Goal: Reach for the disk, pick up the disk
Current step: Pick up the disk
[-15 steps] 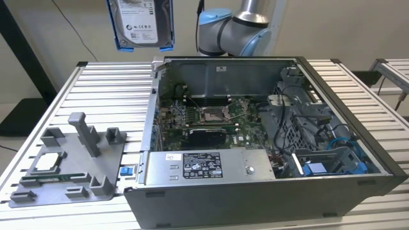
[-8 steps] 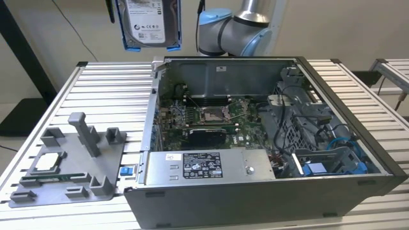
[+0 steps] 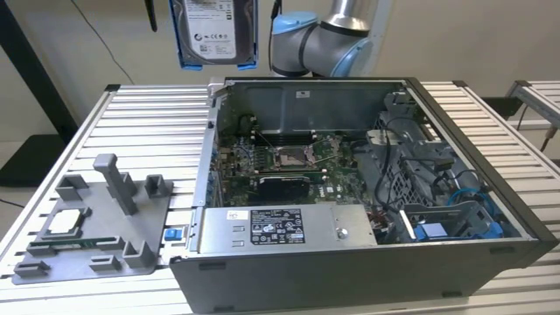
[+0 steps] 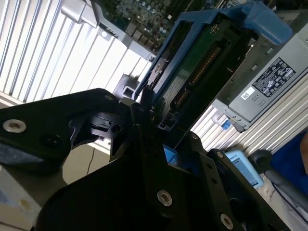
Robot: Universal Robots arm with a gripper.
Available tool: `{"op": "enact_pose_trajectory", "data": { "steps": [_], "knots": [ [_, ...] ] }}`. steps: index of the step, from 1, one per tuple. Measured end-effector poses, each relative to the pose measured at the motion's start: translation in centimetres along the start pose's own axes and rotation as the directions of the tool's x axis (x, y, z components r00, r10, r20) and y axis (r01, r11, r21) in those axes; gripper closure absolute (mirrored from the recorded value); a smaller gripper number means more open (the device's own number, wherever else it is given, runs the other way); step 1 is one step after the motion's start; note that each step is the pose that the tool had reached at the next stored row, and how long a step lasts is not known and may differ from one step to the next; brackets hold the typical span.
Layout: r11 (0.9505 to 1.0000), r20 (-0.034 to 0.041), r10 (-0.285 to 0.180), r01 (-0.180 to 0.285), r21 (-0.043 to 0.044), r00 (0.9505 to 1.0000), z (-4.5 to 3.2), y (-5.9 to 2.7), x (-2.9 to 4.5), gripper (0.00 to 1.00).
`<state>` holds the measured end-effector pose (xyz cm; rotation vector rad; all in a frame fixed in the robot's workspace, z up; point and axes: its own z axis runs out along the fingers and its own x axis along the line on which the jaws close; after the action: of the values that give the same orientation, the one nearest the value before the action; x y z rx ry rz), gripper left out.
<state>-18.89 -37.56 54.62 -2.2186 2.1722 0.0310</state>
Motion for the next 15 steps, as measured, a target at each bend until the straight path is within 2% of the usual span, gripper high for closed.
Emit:
{"op": "enact_pose_trajectory", "data": {
  "steps": [15],
  "knots": [
    [1.0, 0.0011, 0.0, 0.0, 0.0001, 1.0, 0.04, -3.11, 0.07, 1.0]
  ]
}}
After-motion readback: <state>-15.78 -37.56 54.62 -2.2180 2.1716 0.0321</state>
